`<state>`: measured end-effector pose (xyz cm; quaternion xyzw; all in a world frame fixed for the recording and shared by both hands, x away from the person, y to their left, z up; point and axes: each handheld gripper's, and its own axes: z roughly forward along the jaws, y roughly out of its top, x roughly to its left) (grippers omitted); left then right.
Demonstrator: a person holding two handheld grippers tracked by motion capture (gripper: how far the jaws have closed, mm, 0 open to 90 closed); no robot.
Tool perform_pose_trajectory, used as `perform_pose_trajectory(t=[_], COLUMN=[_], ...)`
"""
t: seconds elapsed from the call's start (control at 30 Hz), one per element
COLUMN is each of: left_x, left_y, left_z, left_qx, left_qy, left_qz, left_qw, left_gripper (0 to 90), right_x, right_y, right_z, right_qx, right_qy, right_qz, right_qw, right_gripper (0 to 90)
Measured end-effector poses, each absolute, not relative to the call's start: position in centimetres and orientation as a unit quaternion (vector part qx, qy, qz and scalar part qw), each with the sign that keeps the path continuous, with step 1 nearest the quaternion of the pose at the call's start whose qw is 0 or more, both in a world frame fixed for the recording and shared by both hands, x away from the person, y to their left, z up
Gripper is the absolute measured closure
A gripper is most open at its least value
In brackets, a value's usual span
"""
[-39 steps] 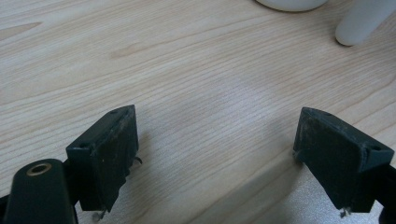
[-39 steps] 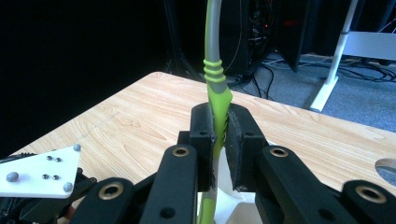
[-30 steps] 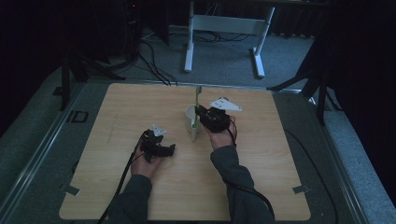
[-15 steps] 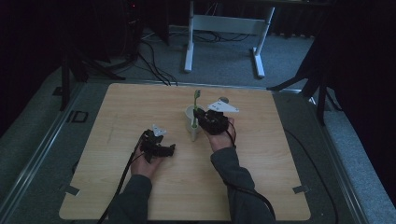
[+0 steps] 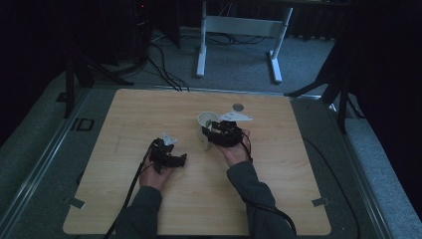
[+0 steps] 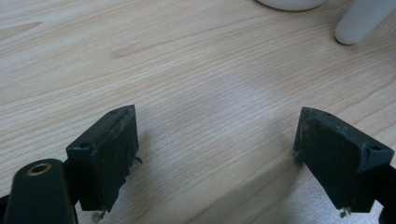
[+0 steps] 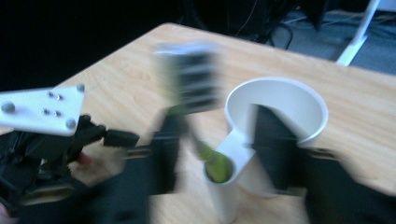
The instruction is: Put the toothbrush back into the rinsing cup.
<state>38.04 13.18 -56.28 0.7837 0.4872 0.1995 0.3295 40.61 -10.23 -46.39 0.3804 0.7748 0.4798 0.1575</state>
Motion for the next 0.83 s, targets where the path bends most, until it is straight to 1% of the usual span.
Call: perform_pose_trajectory(t=[0.03, 0.1, 0.23, 0.5, 0.83], left_x=[38.0, 38.0, 38.0, 38.0, 38.0], left_y=[13.2, 13.2, 13.2, 13.2, 13.2], left_z=[-56.3, -56.3, -56.3, -56.3, -56.3], left_qx=[0.784, 0.783, 0.784, 0.784, 0.783], left_qy=[0.487, 0.488, 0.487, 0.487, 0.487], left_qz=[0.2, 0.199, 0.199, 0.199, 0.2], left_qw=[0.33, 0.33, 0.33, 0.33, 0.33], left_gripper=[14.2, 14.3, 14.2, 14.3, 14.3], right_x=[40.6, 40.4, 40.3, 40.1, 39.8], right_y=[-10.2, -10.2, -10.6, -11.0, -11.8], right_z=[-46.4, -46.9, -47.5, -47.5, -47.7], right_qx=[0.38, 0.375, 0.38, 0.378, 0.379], right_qy=[0.775, 0.785, 0.783, 0.787, 0.797], right_qz=[0.48, 0.468, 0.468, 0.462, 0.447], right_qw=[0.157, 0.155, 0.151, 0.155, 0.15], right_gripper=[44.5, 40.4, 38.6, 38.3, 38.3])
